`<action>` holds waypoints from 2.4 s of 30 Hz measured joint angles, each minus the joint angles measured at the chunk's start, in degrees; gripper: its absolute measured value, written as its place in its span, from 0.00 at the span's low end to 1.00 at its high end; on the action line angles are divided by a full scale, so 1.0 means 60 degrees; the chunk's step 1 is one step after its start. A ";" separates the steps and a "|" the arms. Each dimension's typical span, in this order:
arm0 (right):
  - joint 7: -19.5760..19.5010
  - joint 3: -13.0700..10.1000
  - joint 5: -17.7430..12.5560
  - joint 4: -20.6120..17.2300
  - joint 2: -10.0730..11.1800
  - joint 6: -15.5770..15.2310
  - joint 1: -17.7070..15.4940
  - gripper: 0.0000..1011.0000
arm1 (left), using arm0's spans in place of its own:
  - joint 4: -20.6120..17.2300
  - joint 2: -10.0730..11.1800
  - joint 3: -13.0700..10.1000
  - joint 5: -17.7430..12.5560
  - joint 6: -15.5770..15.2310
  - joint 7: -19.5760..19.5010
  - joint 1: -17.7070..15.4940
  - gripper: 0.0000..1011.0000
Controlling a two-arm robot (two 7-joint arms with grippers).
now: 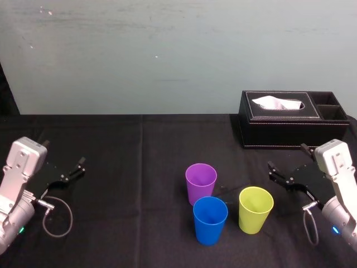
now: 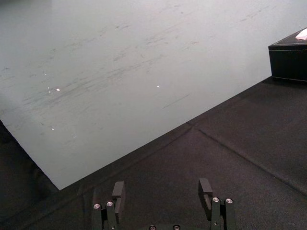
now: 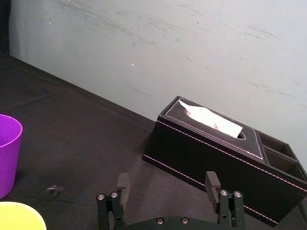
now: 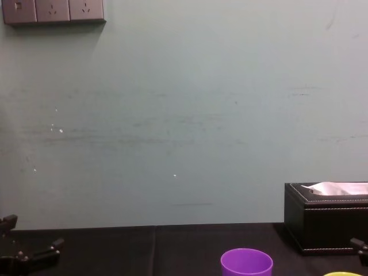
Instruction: Stack the three plastic cups sequentially using one hand.
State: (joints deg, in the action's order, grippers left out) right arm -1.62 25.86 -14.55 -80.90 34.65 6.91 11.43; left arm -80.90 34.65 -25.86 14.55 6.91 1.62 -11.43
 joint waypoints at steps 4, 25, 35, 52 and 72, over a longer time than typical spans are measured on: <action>0.0000 0.0000 0.0000 0.0000 0.0000 0.0000 0.0000 0.99 | 0.0000 0.0000 0.0000 0.0000 0.0000 0.0001 0.0000 0.99; 0.0000 -0.0001 0.0000 0.0000 0.0000 0.0000 0.0000 0.99 | 0.0000 0.0000 0.0000 0.0000 0.0000 0.0000 0.0000 0.99; 0.0000 0.0000 0.0000 0.0000 0.0000 0.0000 0.0001 0.99 | 0.0000 0.0000 0.0000 0.0000 0.0000 0.0000 0.0000 0.99; 0.0000 0.0000 0.0000 0.0000 0.0000 0.0000 0.0000 0.99 | 0.0000 0.0000 0.0000 0.0000 0.0000 0.0000 0.0000 0.99; 0.0000 0.0000 0.0000 0.0000 0.0000 0.0000 0.0000 0.99 | 0.0000 0.0000 0.0000 0.0000 0.0000 0.0000 -0.0001 0.99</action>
State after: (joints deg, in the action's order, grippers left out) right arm -1.62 25.86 -14.55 -80.90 34.65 6.91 11.43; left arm -80.90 34.65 -25.86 14.55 6.90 1.62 -11.43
